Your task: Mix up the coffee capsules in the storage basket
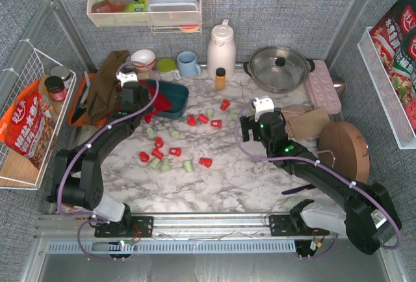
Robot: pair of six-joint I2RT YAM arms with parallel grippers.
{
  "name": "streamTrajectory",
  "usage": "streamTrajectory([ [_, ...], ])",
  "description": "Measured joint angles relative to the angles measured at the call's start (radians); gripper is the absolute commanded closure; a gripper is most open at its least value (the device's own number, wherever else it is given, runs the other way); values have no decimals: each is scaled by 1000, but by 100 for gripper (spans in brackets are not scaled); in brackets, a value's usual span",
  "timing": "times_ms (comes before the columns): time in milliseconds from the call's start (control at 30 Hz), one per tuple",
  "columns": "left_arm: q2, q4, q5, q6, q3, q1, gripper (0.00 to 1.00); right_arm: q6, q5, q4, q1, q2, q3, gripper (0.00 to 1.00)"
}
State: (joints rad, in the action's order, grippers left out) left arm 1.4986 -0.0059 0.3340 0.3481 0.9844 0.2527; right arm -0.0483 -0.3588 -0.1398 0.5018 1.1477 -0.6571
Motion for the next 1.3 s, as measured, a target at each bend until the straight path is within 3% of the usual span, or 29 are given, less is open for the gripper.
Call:
streamTrajectory([
  [333, 142, 139, -116, -14, 42, -120, 21, -32, 9, -27, 0, -85, 63, 4],
  [533, 222, 145, -142, -8, 105, -134, 31, -103, 51, -74, 2, -140, 181, 4],
  [867, 268, 63, -154, -21, 175, -137, 54, -163, 121, -95, 2, -58, 143, 4],
  [1133, 240, 12, -181, 0, 214, -137, 49, -180, 135, -101, 2, -58, 140, 4],
  [1300, 198, 42, -243, 20, 195, -137, 37, -188, 150, -103, 2, -54, 140, 4],
])
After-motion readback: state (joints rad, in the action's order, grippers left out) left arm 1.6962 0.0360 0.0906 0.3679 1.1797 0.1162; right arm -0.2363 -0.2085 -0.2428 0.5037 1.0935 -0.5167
